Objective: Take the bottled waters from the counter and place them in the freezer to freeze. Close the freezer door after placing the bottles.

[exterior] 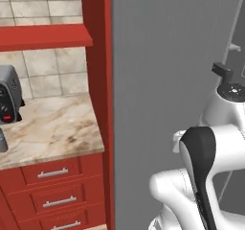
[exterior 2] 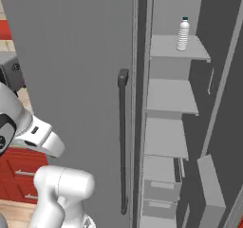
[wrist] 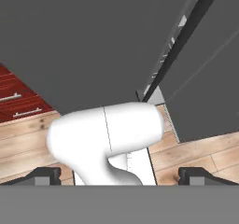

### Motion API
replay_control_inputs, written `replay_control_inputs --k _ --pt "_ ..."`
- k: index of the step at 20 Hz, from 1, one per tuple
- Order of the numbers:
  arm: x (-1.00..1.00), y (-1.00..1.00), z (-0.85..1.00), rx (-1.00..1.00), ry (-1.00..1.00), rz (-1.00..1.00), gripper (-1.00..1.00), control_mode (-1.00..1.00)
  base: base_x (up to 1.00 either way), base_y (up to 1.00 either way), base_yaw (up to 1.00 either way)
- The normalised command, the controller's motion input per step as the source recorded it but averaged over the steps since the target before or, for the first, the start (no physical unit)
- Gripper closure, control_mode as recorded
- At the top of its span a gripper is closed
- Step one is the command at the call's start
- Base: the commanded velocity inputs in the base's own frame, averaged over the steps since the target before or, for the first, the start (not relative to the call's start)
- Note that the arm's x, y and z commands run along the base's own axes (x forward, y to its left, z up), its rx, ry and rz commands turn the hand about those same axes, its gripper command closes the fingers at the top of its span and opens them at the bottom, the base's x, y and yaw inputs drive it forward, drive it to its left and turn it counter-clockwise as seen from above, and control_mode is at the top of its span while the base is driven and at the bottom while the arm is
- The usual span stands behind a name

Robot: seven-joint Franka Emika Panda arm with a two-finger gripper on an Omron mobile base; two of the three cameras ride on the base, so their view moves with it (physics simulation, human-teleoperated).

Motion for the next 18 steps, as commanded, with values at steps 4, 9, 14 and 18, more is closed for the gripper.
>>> replay_control_inputs --k 4,9,14,18 --pt "0.0 0.0 0.0 0.0 0.0 0.0 -1.0 1.0 -0.01 0.66 0.0" --pt "0.0 0.0 0.0 0.0 0.0 0.0 -1.0 1.0 -0.01 0.74 0.02" --pt "0.0 0.0 0.0 0.0 0.0 0.0 -1.0 1.0 0.0 0.85 0.04" --pt "0.0 0.0 0.0 0.0 0.0 0.0 -1.0 1.0 0.0 0.87 0.06"
